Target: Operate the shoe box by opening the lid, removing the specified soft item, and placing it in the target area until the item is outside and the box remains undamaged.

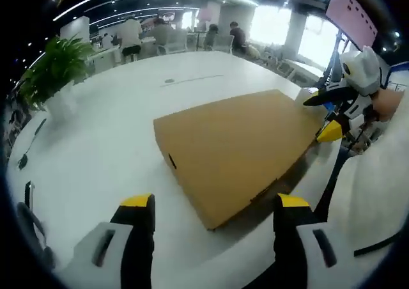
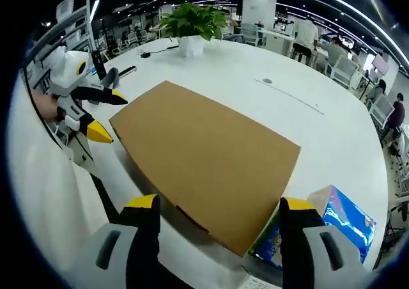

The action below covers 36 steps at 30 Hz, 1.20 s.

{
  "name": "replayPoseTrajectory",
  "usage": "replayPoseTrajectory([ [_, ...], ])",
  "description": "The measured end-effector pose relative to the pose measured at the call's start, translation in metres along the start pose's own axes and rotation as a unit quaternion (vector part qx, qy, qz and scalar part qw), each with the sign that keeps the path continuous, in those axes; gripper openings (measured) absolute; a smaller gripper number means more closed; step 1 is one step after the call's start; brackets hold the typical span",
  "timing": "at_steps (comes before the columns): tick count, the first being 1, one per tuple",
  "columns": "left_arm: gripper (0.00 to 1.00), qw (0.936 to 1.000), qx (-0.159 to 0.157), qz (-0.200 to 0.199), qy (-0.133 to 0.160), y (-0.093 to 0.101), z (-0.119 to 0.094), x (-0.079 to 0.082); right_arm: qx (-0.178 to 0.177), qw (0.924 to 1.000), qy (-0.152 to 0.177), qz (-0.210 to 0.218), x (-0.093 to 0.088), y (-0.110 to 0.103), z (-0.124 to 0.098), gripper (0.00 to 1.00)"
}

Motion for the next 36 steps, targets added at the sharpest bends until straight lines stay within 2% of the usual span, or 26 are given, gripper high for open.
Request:
replayPoseTrajectory([
  [1,0.72,0.9998,-0.017,-0.005,-0.007,0.004,0.002,-0.001,-0.017,0.9998,0.001,-0.007,0.000,0.004,0.000,0.74],
  [2,0.72,0.9998,-0.021,-0.005,-0.007,0.004,0.004,-0.001,-0.016,0.9998,-0.013,-0.005,-0.003,0.004,0.002,0.73],
  [5,0.70,0.9994,-0.020,0.018,-0.021,0.005,0.008,-0.003,-0.014,0.9999,-0.010,0.002,-0.004,0.004,0.003,0.73],
  [8,0.58,0.9993,-0.011,0.031,-0.020,0.004,0.009,0.000,-0.016,0.9998,-0.015,0.002,-0.006,0.004,0.005,0.73],
  [10,0.53,0.9991,-0.019,0.033,-0.017,0.007,0.011,0.002,-0.020,0.9996,-0.017,-0.006,-0.006,0.005,0.006,0.73],
  [16,0.54,0.9988,-0.009,0.042,-0.025,0.007,0.013,0.001,-0.021,0.9996,-0.016,-0.004,-0.005,0.005,0.006,0.73],
  [25,0.54,0.9987,-0.023,0.041,-0.018,0.008,0.010,0.000,-0.024,0.9996,-0.014,0.004,-0.010,0.003,0.002,0.72],
  [36,0.53,0.9985,-0.035,0.039,-0.013,0.022,0.003,-0.004,-0.033,0.9986,-0.040,0.013,-0.024,-0.001,-0.009,0.72],
])
Point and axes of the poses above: the point that each gripper's makers call its tool centre point, and the gripper's own axes: z roughly forward along the fingers, y roughly to its right, x roughly out of its top, the point moved 2 cm from there along -z, roughly backward along the fingers, and after that the axes turned 15 degrees about z, right-handed, at the moved point
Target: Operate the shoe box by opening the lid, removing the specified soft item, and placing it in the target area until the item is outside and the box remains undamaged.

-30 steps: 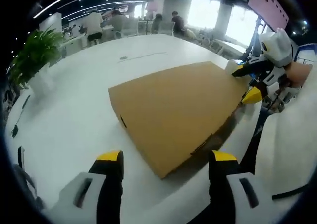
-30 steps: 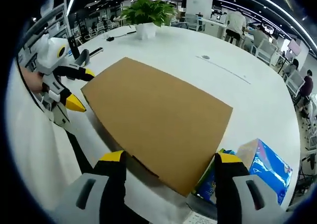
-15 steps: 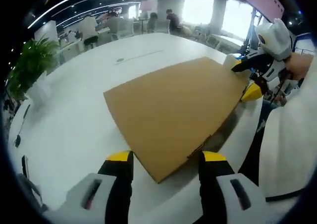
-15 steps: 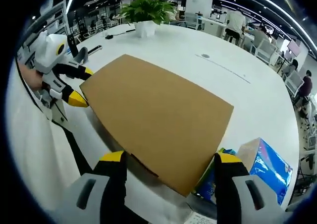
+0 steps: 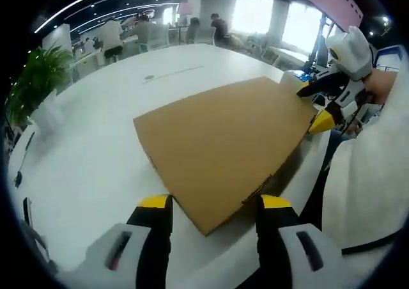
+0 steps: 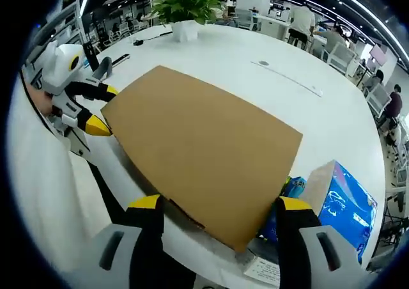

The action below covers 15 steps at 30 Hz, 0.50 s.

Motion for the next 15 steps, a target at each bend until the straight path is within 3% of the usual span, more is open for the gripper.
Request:
replayPoseTrajectory([
  [15,0.52,1.0000,-0.007,0.005,-0.003,0.0104,-0.0063,-0.0051,0.002,0.9999,-0.007,0.010,-0.0105,-0.0048,-0.0076,0.72],
])
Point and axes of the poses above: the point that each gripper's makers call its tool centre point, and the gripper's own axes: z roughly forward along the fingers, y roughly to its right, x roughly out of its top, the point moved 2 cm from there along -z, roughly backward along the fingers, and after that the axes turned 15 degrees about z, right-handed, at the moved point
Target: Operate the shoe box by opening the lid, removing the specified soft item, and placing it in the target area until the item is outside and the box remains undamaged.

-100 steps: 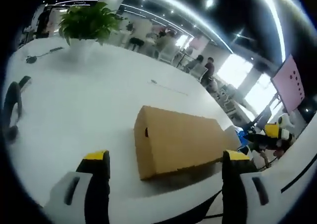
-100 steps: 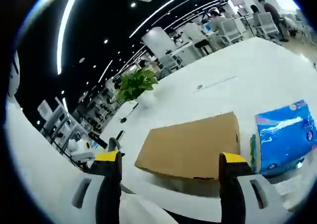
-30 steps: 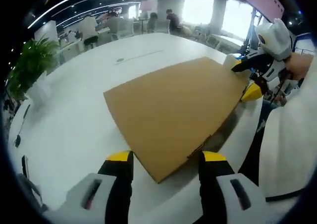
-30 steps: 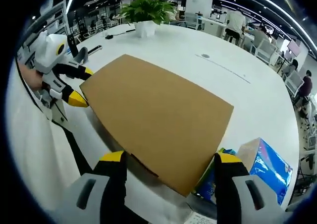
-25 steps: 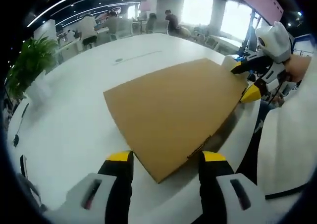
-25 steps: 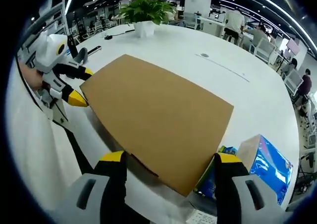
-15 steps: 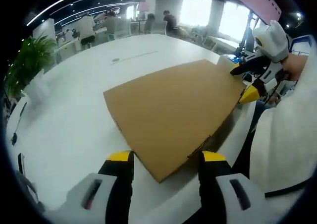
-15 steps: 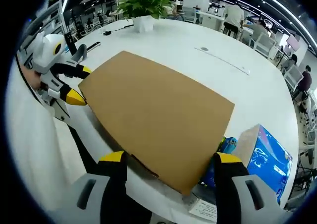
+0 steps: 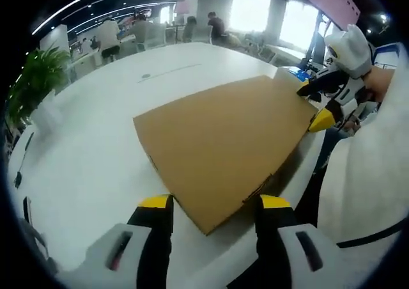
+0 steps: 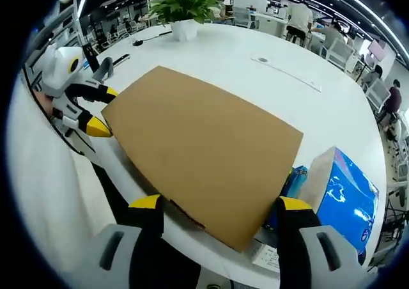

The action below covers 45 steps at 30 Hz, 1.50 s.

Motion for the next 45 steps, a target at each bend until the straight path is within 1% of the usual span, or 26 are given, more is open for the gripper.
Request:
replayPoseTrajectory([
  [6,0.51,1.0000,-0.006,0.001,-0.001,0.004,-0.004,-0.003,0.000,1.0000,-0.008,-0.003,-0.004,-0.001,-0.002,0.72],
  [8,0.49,0.9997,-0.013,0.018,-0.010,0.007,-0.007,-0.006,0.001,0.9999,-0.012,-0.006,-0.006,-0.002,-0.003,0.72],
  [10,0.48,0.9997,-0.013,0.017,-0.008,0.007,-0.007,-0.007,0.001,0.9999,-0.014,-0.006,-0.007,-0.002,-0.004,0.72],
  [19,0.49,0.9997,-0.013,0.017,-0.011,0.009,-0.005,-0.005,-0.003,0.9999,-0.015,-0.001,-0.010,-0.001,-0.005,0.72],
  [21,0.49,0.9995,-0.019,0.021,-0.010,0.007,-0.006,-0.006,-0.003,0.9998,-0.019,0.002,-0.011,-0.001,-0.006,0.71],
  [22,0.48,0.9996,-0.024,0.011,-0.012,0.007,-0.007,-0.006,-0.002,0.9998,-0.020,0.004,-0.011,-0.001,-0.007,0.70],
  [23,0.47,0.9995,-0.026,-0.016,-0.011,0.008,-0.008,-0.006,-0.004,0.9996,-0.020,0.021,-0.011,-0.001,-0.009,0.69],
  [24,0.48,0.9992,-0.023,-0.031,0.005,0.007,-0.010,-0.002,-0.002,0.9981,-0.009,0.061,-0.009,-0.005,-0.014,0.69],
  [25,0.49,0.9993,-0.022,-0.027,0.010,0.006,-0.012,-0.001,0.001,0.9973,0.000,0.074,-0.008,-0.006,-0.017,0.68],
  [26,0.52,0.9996,-0.017,-0.021,0.008,0.006,-0.013,-0.002,0.003,0.9969,0.020,0.075,-0.005,-0.007,-0.022,0.68],
  [28,0.57,0.9996,-0.018,-0.022,0.007,0.008,-0.014,-0.002,0.000,0.9981,0.008,0.061,-0.012,-0.008,-0.026,0.68],
  [30,0.57,0.9991,-0.029,-0.029,0.012,0.012,-0.016,-0.001,-0.006,0.9987,0.009,0.049,-0.014,-0.006,-0.029,0.66],
  [33,0.57,0.9993,-0.024,-0.025,0.010,0.011,-0.021,-0.003,-0.007,0.9986,0.005,0.052,-0.016,-0.003,-0.036,0.63],
  [34,0.58,0.9992,-0.019,-0.034,0.006,0.009,-0.027,-0.004,-0.008,0.9984,0.007,0.056,-0.016,-0.002,-0.037,0.62],
  [35,0.59,0.9989,-0.008,-0.044,0.013,0.005,-0.031,-0.004,-0.007,0.9983,0.010,0.058,-0.015,-0.002,-0.040,0.62],
  [37,0.59,0.9980,-0.005,-0.060,0.021,0.003,-0.038,-0.004,-0.004,0.9983,0.015,0.056,-0.014,-0.002,-0.042,0.61],
  [39,0.59,0.9972,0.000,-0.070,0.026,0.000,-0.044,-0.007,-0.001,0.9984,0.021,0.053,-0.013,-0.002,-0.044,0.59],
  [40,0.56,0.9970,-0.003,-0.072,0.027,0.000,-0.045,-0.008,-0.008,0.9981,0.031,0.052,-0.011,0.000,-0.045,0.54],
  [41,0.51,0.9970,-0.008,-0.073,0.026,0.001,-0.046,-0.010,-0.015,0.9973,0.053,0.049,-0.005,0.003,-0.045,0.47],
  [42,0.50,0.9970,-0.007,-0.074,0.023,-0.001,-0.046,-0.012,-0.010,0.9975,0.051,0.047,-0.006,0.002,-0.046,0.43],
  [43,0.51,0.9966,0.000,-0.078,0.028,-0.004,-0.047,-0.012,-0.008,0.9975,0.051,0.049,-0.005,0.003,-0.047,0.39],
  [44,0.54,0.9962,0.003,-0.081,0.033,-0.006,-0.048,-0.011,-0.006,0.9969,0.057,0.054,-0.004,0.003,-0.046,0.38],
  [45,0.53,0.9937,0.004,-0.104,0.040,-0.007,-0.050,-0.009,-0.002,0.9961,0.061,0.063,-0.003,0.003,-0.045,0.38],
])
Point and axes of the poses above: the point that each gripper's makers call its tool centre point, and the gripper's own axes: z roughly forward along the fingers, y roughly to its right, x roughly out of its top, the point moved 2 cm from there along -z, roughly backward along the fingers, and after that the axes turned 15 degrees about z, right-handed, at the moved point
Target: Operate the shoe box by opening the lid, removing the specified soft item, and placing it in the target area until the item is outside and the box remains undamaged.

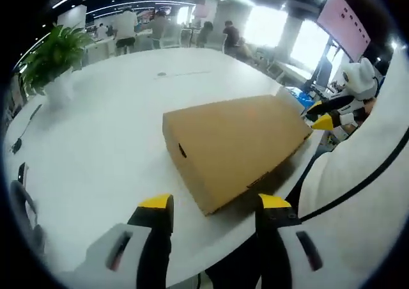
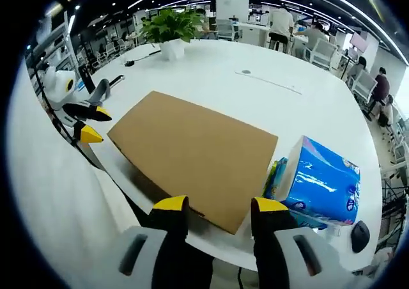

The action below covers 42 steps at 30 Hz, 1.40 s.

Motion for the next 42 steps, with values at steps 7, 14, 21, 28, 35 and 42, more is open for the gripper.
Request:
replayPoseTrajectory([
  [7,0.53,0.9968,0.011,-0.054,0.058,-0.005,-0.012,0.027,0.045,0.9987,0.023,0.006,0.014,-0.012,0.001,0.38],
  [14,0.67,0.9910,0.021,-0.074,0.110,-0.006,-0.011,0.047,0.059,0.9956,0.062,-0.037,0.038,-0.011,-0.005,0.45],
  [21,0.76,0.9885,0.023,-0.070,0.132,-0.004,-0.004,0.060,0.078,0.9927,0.092,-0.008,0.049,0.000,-0.007,0.59],
  [28,0.85,0.9874,0.066,-0.045,0.136,-0.010,0.004,0.080,0.074,0.9872,0.141,-0.003,0.065,0.021,-0.011,0.67],
  [35,0.97,0.9770,0.100,-0.038,0.185,-0.011,-0.003,0.104,0.090,0.9698,0.226,0.011,0.095,0.035,-0.026,0.80],
  [42,0.99,0.9622,0.117,-0.073,0.235,-0.019,-0.008,0.111,0.130,0.9206,0.368,0.005,0.129,0.032,-0.050,0.94],
])
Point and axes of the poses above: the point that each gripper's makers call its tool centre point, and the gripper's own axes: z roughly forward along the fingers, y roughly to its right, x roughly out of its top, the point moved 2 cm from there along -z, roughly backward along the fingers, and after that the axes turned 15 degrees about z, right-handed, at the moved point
